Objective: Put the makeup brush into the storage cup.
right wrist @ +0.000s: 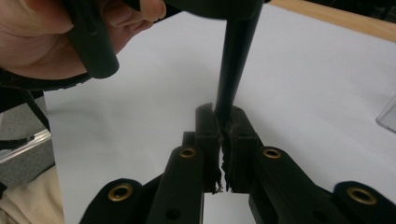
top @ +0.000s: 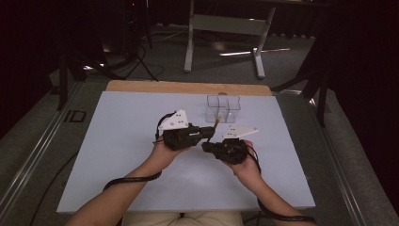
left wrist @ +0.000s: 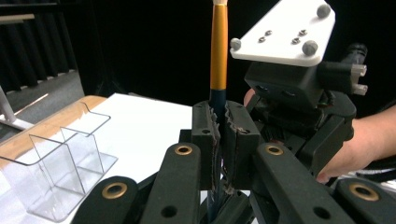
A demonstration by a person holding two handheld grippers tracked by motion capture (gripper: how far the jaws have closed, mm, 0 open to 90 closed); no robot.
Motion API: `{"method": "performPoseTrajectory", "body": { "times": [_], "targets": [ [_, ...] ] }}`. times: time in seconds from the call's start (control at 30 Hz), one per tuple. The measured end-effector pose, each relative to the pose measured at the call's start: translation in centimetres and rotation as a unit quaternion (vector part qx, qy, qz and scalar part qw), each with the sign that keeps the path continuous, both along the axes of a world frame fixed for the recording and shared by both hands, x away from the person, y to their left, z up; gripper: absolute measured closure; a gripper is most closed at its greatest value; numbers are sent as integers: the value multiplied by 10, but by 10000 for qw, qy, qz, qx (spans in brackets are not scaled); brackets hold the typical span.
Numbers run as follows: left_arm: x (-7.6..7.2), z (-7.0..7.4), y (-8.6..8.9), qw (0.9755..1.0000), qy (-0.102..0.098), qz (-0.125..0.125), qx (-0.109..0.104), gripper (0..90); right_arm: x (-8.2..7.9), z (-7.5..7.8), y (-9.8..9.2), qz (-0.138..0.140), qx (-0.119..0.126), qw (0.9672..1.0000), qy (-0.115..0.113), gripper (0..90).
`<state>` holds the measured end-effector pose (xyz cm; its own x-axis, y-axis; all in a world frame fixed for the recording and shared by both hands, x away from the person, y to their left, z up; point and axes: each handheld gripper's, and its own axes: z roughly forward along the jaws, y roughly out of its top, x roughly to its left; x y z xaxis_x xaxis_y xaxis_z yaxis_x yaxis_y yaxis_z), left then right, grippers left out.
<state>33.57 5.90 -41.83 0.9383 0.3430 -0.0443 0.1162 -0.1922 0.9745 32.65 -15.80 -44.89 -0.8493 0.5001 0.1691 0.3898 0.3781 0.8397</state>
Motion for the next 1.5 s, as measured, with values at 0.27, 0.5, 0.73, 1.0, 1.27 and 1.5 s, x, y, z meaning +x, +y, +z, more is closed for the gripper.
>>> {"method": "performPoseTrajectory", "body": {
  "times": [0.27,0.5,0.73,1.0,1.27,1.5],
  "targets": [
    [1,-1,3,9997,205,-130,11,808,-1,0,-1,98,-280,9996,44,863],
    [1,5,5,9993,251,-270,-77,725,0,-5,-4,130,-587,9982,47,863],
    [5,8,4,9990,318,-299,-55,682,-4,-9,-3,224,-798,9966,-21,863],
    [5,12,5,9990,314,-290,-124,695,-6,-12,0,327,-952,9949,-69,863],
    [7,13,6,9985,437,-269,-176,749,-7,-14,2,347,-997,9944,-86,863],
    [6,14,4,9984,471,-279,-107,835,-6,-15,2,312,-989,9946,-104,863]
  ]
}}
